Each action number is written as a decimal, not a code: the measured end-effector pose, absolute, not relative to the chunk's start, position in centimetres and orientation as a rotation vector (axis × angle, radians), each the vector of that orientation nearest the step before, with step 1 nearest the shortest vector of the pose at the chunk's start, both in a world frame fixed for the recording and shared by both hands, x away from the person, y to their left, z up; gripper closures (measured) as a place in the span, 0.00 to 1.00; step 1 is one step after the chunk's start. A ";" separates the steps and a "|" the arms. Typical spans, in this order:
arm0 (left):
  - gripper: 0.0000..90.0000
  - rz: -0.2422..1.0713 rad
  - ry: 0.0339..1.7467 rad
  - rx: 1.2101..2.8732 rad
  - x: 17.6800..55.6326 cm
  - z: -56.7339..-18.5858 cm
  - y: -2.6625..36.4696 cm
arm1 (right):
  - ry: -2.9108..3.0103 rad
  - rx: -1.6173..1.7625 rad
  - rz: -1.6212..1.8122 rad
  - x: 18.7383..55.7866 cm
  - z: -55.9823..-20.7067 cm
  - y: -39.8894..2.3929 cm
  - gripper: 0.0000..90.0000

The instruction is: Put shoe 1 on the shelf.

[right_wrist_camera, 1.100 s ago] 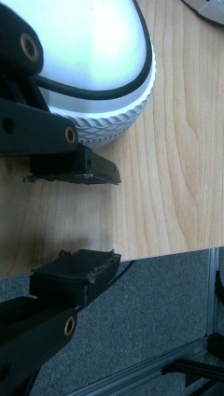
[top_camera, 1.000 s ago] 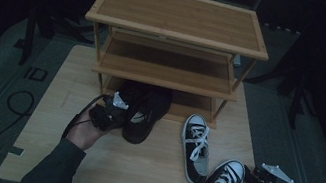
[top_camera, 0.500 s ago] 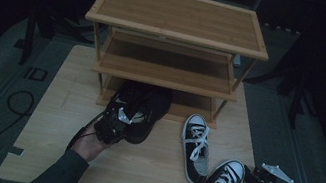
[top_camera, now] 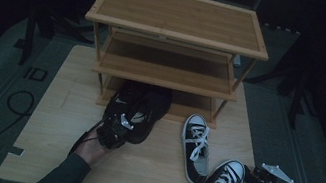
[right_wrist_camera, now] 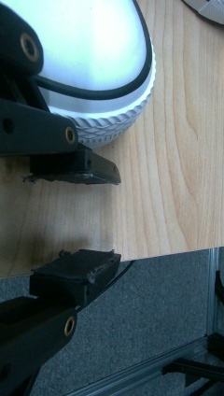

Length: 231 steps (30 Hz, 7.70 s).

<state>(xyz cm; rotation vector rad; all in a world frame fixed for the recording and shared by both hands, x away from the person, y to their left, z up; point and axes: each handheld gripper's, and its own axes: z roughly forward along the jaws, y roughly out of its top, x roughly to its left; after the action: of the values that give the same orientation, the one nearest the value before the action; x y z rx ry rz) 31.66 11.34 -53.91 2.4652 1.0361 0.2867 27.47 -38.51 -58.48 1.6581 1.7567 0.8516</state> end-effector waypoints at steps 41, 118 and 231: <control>1.00 0.396 1.002 2.520 33.6 -54.3 6.6 | 1.758 1.657 0.851 27.5 -58.5 -38.5 0.61; 0.99 0.480 1.064 2.470 35.8 -53.1 7.6 | 1.758 1.658 0.852 27.5 -58.5 -38.5 0.60; 1.00 0.574 1.142 2.424 39.2 -51.8 10.2 | 1.757 1.658 0.851 27.5 -58.5 -38.5 0.60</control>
<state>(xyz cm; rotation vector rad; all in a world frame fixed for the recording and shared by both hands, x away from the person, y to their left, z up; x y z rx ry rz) 39.15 10.22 -51.79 2.4239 1.1417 0.5739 27.53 -38.48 -58.48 1.6581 1.7570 0.8512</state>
